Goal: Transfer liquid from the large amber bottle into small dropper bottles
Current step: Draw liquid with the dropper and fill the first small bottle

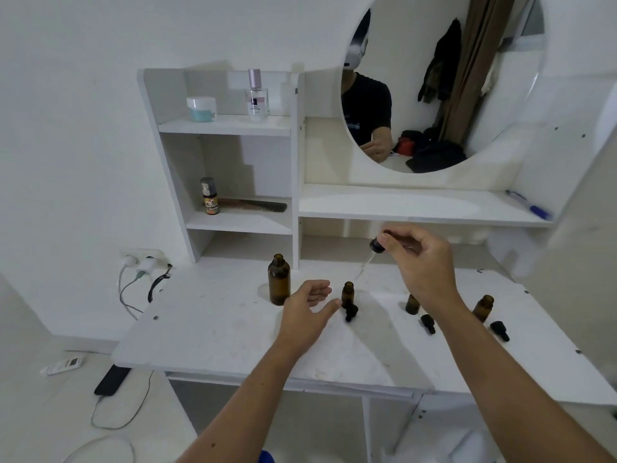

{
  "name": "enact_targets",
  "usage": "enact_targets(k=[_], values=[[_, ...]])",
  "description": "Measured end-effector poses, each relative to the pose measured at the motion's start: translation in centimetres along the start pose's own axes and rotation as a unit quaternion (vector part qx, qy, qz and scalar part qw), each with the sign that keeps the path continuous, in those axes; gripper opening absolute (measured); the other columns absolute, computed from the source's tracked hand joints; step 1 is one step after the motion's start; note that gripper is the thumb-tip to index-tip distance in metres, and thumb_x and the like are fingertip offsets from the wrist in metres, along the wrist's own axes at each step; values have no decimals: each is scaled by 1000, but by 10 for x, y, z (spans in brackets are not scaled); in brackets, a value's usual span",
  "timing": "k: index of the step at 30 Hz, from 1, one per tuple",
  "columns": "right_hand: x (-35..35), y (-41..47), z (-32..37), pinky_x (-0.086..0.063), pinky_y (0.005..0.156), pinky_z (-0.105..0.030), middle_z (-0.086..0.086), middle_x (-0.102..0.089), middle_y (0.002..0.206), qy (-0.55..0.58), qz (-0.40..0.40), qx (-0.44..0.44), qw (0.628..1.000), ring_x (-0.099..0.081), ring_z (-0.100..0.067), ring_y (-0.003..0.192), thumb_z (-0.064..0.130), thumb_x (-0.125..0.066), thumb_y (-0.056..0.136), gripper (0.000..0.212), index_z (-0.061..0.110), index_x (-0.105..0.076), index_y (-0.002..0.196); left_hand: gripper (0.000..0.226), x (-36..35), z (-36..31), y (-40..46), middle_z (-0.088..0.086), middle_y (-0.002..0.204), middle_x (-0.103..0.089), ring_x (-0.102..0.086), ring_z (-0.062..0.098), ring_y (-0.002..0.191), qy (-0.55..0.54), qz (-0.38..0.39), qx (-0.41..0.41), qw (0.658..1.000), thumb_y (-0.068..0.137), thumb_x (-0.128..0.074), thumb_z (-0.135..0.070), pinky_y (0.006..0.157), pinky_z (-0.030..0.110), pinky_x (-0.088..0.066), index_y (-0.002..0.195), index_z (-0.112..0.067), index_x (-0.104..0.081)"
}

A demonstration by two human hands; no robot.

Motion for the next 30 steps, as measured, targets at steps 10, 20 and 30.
enact_targets(k=[10,20,30], values=[[-16,-1,-24,-59,87,-16,11,-82,92,-3,17,-31,999,-78,-4,92,16,-83,92,11,25,-79,97,34,-25,3,23,-15,110,-77,-72,-2,97,21,25,-13,999,90,-81,-21,95,21,-56,123,-21,-73],[-29,-5,-38,-59,92,-27,8,-82,86,-37,46,-43,997,-78,-7,91,13,-78,94,9,21,-79,91,21,-26,2,22,-16,102,-79,-73,0,92,19,39,-20,999,91,-79,-18,93,20,-56,112,-21,-77],[-34,-6,-31,-56,87,-17,6,-82,86,-54,64,-24,996,-77,-6,89,12,-74,97,9,20,-75,93,22,-24,4,23,-17,101,-79,-73,-1,92,26,36,-12,999,92,-79,-20,94,26,-58,113,-22,-77]])
Point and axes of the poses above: each hand's wrist, its own y-axis towards the middle knuckle, its own x-axis out of the back of the hand, z = x × y, the point moved 8 cm from there along y, towards the middle knuckle
